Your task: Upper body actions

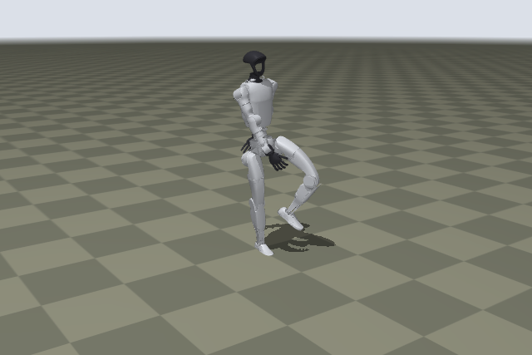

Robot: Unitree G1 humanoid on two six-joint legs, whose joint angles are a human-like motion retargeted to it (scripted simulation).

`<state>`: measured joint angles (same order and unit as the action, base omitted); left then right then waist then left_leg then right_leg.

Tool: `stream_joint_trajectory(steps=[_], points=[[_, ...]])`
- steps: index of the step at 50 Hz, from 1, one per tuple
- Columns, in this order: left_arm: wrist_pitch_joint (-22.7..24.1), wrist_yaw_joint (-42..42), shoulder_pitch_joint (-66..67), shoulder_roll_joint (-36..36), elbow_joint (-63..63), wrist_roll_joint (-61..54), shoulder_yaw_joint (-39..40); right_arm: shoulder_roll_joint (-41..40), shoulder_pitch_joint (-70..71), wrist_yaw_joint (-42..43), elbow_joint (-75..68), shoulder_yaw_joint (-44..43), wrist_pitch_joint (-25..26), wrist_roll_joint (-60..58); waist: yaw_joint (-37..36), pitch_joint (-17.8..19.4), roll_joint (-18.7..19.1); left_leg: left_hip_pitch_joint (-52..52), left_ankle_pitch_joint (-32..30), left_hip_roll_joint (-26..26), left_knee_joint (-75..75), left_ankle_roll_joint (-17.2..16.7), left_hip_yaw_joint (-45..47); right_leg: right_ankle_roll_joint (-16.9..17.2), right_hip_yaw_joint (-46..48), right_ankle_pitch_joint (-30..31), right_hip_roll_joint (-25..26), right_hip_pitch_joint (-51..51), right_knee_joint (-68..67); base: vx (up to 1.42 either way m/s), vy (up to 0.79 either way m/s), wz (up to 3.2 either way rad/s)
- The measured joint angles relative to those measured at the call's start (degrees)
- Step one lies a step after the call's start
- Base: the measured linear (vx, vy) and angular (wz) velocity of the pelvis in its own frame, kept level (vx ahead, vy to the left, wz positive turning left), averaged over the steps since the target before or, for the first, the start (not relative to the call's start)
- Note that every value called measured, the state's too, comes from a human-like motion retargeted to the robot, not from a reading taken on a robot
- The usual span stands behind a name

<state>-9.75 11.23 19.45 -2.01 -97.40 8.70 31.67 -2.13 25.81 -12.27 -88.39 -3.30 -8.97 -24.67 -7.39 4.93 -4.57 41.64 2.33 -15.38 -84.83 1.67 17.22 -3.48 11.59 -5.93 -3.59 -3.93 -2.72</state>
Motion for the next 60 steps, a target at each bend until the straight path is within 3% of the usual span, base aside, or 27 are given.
stream_joint_trajectory(steps=[6,11,12,13,15,18,20,28,35,44,47,51,55,60], points=[[1.47,-0.36,-1.44,-1.24,0.0,0.46,0.22,-0.44,-1.75,0.82,-2.23,1.37,0.05,-1.74,2.52,-2.98,-0.02,-12.9,-3.22,6.15,20.34,-2.28,-0.07,0.98,2.23,-1.0,-0.34,-0.33,0.35,0.1,0.02,0.4],[2.99,-1.74,-3.84,-3.54,0.0,-0.46,0.74,0.19,-5.19,1.77,-5.44,2.46,1.04,-3.49,3.97,-5.67,1.93,-30.54,-9.34,12.19,53.12,-5.43,-0.61,1.55,3.25,-2.03,2.12,-0.38,0.17,0.13,0.06,0.17],[3.24,-1.99,-4.32,-4.04,0.0,-0.75,0.75,0.34,-5.72,1.83,-6.13,2.63,1.35,-4.02,4.3,-6.16,2.86,-34.38,-8.33,13.15,60.37,-6.4,-0.87,1.59,3.28,-2.27,3.35,-0.39,0.12,0.15,0.04,0.05],[3.47,-2.25,-4.74,-4.51,0.0,-1.02,0.66,0.52,-6.22,1.71,-6.78,2.7,1.67,-4.6,4.79,-6.64,3.53,-37.85,-1.98,14.37,65.56,-6.01,-0.9,1.74,3.35,-2.5,4.23,-0.44,0.08,0.19,0.07,0.13],[3.27,-2.6,-5.39,-5.24,0.0,-1.54,0.27,0.86,-6.96,1.14,-8.05,2.74,2.47,-5.88,6.5,-7.59,5.49,-43.67,4.5,11.98,75.21,-3.59,9.92,2.04,3.92,-2.82,6.31,-0.99,0.44,0.22,0.09,0.23],[2.47,-2.43,-6.09,-5.93,0.0,-1.07,-0.2,0.98,-8.34,1.09,-8.88,3.35,3.24,-6.38,10.36,-11.32,7.17,-42.1,2.2,15.32,80.94,-2.12,0.06,2.86,5.28,-2.88,7.08,0.4,1.38,0.13,0.15,0.48],[2.61,-2.56,-7.71,-6.73,0.0,-0.05,0.09,1.01,-8.59,1.05,-8.62,3.75,3.12,-5.74,12.78,-12.78,7.37,-40.79,0.77,15.46,82.74,-2.42,-0.4,3.33,6.89,-2.85,6.6,1.87,1.58,-0.06,0.16,0.57],[4.72,-5.07,-11.71,-9.69,1.08,0.29,-0.82,1.42,-8.46,1.04,-5.97,3.17,0.83,-5.35,8.47,-9.91,4.58,-42.15,2.55,17.34,81.58,0.02,0.4,4.42,4.96,-1.48,4.95,1.26,0.89,0.03,0.12,-0.35],[3.86,-4.54,-10.34,-8.66,0.0,-1.26,0.58,1.96,-10.22,0.88,-5.34,3.2,-0.42,-5.8,9.51,-10.71,4.43,-43.41,3.63,18.51,82.6,1.58,1.96,5.85,3.22,-1.78,4.23,1.48,-0.26,0.09,0.14,-0.23],[2.02,-5.15,-13.98,-6.94,0.0,-0.55,-11.39,6.19,-19.49,4.61,-4.98,2.36,-1.17,-8.08,9.35,-10.69,4.36,-44.31,4.7,19.75,82.54,3.7,1.23,7.48,3.51,-3.84,2.59,3.22,-7.6,0.09,0.18,0.03],[2.62,-5.61,-17.54,-6.35,0.0,-0.88,-16.67,7.35,-23.51,6.11,-4.72,1.05,-1.24,-9.46,9.4,-9.82,5.01,-44.78,4.77,19.09,82.66,4.17,1.34,7.0,5.22,0.26,2.15,5.62,-14.66,0.02,0.18,-0.14],[5.17,-7.74,-24.18,-4.73,0.0,-2.76,-18.62,8.97,-26.74,7.62,-5.61,-1.52,-1.14,-9.45,10.4,-6.27,7.68,-46.01,4.28,15.73,83.1,4.27,2.15,7.06,2.61,11.2,3.72,15.48,-34.37,-0.09,0.14,-0.27],[8.04,-10.46,-32.37,-4.11,1.32,-5.84,-16.49,11.01,-28.74,7.44,-6.6,-4.09,-0.81,-8.28,15.98,-1.36,10.22,-46.66,3.79,12.53,82.45,4.74,0.87,6.08,4.69,8.91,3.94,26.31,-54.12,-0.16,0.12,0.29],[11.09,-13.1,-41.11,-3.47,6.2,-8.39,-10.18,13.64,-31.06,8.53,-8.47,-6.25,-0.92,-7.39,21.53,1.52,10.16,-45.21,3.44,10.97,81.4,5.6,0.18,0.9,8.5,6.11,1.24,40.28,-69.99,-0.11,0.04,0.19]])
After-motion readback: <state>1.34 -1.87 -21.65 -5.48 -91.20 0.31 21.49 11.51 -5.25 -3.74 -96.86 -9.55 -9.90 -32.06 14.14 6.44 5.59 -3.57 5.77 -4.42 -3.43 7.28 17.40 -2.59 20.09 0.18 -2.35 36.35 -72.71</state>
